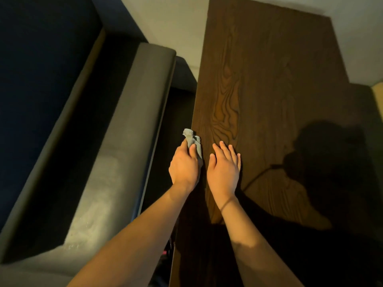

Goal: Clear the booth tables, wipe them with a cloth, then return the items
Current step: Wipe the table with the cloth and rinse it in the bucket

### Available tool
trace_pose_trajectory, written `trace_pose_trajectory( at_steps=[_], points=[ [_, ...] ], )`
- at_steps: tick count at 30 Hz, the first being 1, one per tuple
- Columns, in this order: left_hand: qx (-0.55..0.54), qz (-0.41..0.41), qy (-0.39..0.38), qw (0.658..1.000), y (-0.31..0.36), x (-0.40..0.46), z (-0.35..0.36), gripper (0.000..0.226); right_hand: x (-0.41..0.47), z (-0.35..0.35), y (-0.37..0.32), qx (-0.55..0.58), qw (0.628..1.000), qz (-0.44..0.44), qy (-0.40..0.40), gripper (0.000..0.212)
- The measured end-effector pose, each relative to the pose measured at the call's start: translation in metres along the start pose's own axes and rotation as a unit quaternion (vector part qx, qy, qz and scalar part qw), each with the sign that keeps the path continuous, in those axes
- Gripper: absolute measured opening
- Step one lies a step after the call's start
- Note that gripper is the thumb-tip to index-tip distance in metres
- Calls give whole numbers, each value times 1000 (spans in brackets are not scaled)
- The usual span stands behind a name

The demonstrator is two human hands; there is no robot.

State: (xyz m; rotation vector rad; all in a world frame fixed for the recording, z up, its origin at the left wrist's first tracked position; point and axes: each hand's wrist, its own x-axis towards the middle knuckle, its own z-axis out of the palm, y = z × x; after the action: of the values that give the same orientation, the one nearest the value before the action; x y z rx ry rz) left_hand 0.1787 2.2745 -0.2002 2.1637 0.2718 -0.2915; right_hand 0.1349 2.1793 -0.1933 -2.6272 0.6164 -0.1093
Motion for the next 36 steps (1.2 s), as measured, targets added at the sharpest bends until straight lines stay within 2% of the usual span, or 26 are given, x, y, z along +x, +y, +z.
trace_pose_trajectory(
  at_steps=[5,7,13,19,23,29,36],
  points=[
    [-6,14,7,1000,21,43,8,28,38,-3,-18,98,994,-45,-25,37],
    [-12,15,5,1000,27,60,11,29,55,-2,-27,79,994,-64,-36,36],
    [-39,27,-27,999,51,105,10,30,103,-3,-34,-25,994,-49,-98,45],
    [-63,37,-47,996,66,148,18,35,140,-3,-37,-45,985,-55,-160,54],
    [-92,45,-63,993,68,159,18,38,154,-5,-41,-42,983,-55,-172,60],
    [-101,43,-81,991,53,130,11,44,135,-11,-41,-42,982,-60,-173,62],
    [-111,33,-89,989,8,66,1,43,59,-13,-27,-32,984,-74,-156,61]
  ],
)
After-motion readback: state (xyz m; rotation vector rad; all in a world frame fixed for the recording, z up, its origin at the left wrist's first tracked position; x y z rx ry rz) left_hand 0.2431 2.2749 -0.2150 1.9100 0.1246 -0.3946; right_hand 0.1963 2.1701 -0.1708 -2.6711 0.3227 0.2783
